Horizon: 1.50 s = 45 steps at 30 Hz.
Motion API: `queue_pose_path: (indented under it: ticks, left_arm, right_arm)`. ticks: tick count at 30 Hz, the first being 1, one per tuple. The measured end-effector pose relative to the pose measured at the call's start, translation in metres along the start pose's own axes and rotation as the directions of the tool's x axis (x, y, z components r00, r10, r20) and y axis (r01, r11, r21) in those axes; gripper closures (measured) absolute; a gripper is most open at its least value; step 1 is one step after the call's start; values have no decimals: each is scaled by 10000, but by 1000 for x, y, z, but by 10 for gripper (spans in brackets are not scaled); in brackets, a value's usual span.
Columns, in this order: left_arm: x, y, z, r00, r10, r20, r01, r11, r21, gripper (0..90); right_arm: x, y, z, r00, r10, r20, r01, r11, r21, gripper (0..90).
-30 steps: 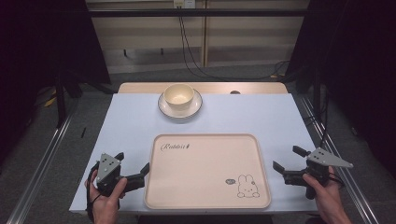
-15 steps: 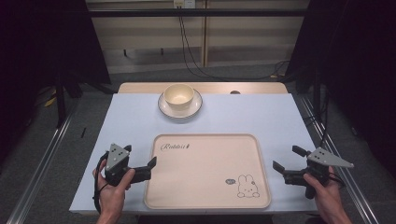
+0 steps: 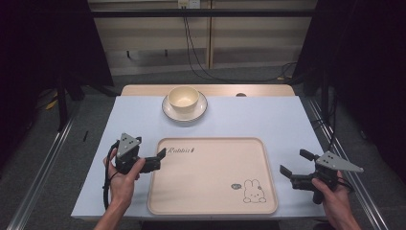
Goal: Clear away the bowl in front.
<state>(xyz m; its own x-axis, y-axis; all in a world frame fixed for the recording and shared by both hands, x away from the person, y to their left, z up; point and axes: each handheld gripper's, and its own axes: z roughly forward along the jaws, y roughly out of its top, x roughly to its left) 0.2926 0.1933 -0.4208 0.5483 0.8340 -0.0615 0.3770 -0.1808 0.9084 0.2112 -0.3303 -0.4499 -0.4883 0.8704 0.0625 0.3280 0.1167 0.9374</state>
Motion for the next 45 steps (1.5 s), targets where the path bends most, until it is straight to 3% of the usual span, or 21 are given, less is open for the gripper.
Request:
queue_pose_path:
  ticks: [5,8,13,19,20,23,27,29,39,40,45]
  left_arm:
    - [3,4,7,10000,-85,-32,85,9999,-94,39]
    - [4,9,12,9998,134,-127,-134,9999,7,37]
    - [8,15,20,9997,101,-203,-102,9999,-58,40]
    - [10,21,34,9994,321,-118,-321,9995,4,35]
    - [11,22,41,9992,392,103,-394,9990,188,29]
    - [12,23,45,9996,277,94,-278,9995,173,31]
    - [15,31,49,9987,475,193,-476,9989,27,34]
    - [16,34,51,9989,372,291,-375,9993,93,37]
    - [21,54,71,9993,378,-6,-378,9992,90,51]
    - [22,58,75,9999,151,47,-151,9999,44,51]
    - [22,68,86,9995,318,17,-318,9995,1,62]
  right_arm:
    - [0,0,0,10000,-15,-12,15,10000,-8,10]
    - [0,0,0,10000,15,34,-16,10000,9,10]
    - [0,0,1,10000,55,66,-55,10000,-2,10]
    - [0,0,0,10000,37,66,-37,10000,4,10]
    - [0,0,0,10000,27,51,-27,10000,-54,10]
    - [0,0,0,10000,21,14,-21,10000,-48,10]
    - [-1,0,0,10000,21,37,-21,10000,-57,10]
    - [-1,0,0,10000,15,32,-15,10000,-57,10]
    - [-1,0,0,10000,1,69,0,9999,-117,10]
    - [-1,0,0,10000,27,56,-27,9999,-99,10]
    - [-1,0,0,10000,0,57,1,9999,-118,10]
